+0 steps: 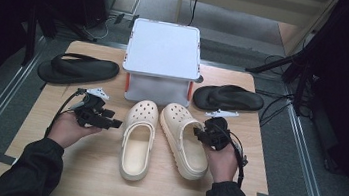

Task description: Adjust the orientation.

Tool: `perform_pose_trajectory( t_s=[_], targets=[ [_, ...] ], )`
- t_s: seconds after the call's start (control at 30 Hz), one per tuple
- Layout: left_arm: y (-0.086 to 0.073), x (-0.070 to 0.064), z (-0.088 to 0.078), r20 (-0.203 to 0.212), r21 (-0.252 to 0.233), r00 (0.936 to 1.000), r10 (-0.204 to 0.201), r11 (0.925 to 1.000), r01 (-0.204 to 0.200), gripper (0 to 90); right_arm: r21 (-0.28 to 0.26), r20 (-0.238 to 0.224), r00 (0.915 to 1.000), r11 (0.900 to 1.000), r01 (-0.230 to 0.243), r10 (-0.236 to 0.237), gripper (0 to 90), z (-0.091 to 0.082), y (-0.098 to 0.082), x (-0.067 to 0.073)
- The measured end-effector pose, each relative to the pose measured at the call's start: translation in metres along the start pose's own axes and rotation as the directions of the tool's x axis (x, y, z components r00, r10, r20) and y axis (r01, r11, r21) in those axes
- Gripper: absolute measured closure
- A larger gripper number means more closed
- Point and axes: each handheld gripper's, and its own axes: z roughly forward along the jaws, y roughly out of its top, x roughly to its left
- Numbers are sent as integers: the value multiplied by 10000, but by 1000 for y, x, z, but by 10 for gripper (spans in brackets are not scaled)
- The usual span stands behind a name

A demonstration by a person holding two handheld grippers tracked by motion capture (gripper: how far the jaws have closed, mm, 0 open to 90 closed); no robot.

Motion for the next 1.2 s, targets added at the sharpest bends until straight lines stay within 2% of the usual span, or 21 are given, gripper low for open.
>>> perform_pose_trajectory(
  t_s=[0.23, 0.43, 0.63, 0.77, 0.83, 0.97, 1.13, 1.2],
  targets=[
    [0, 0, 1, 40, 61, 10000, 23, 10000, -23, 437, -84, 33, 9999, 9999, -98, 99, 763, 3, -2, 6],
    [0, 0, 1, 31, 86, 10000, 2, 10000, -2, 437, 15, 95, 9998, 9999, 150, -150, 749, 5, -3, 14],
    [0, 0, 1, 27, 95, 10000, 15, 10000, -15, 437, 114, -46, 9994, 9993, 354, -354, 692, 8, -5, 20],
    [0, 0, 1, 12, 82, 10000, 4, 10000, -4, 437, 55, -476, 9988, 9999, 108, -105, 657, 5, -5, 17],
    [0, 0, 1, 8, 59, 10000, -8, 10000, 8, 437, -146, -749, 9972, 9999, 35, -46, 638, 0, -5, 15],
    [0, 1, 0, -14, 19, 10000, -37, 10000, 37, 437, -427, -910, 9958, 9991, 56, -94, 632, -13, -4, 14],
    [0, 2, -1, -20, 26, 10000, -33, 10000, 33, 437, -745, -1344, 9909, 9972, -101, 0, 681, -33, -4, 7],
    [0, 2, -1, -20, 7, 10000, -56, 10000, 56, 437, -788, -1592, 9872, 9968, -144, 17, 761, -38, -6, 3]
  ],
)
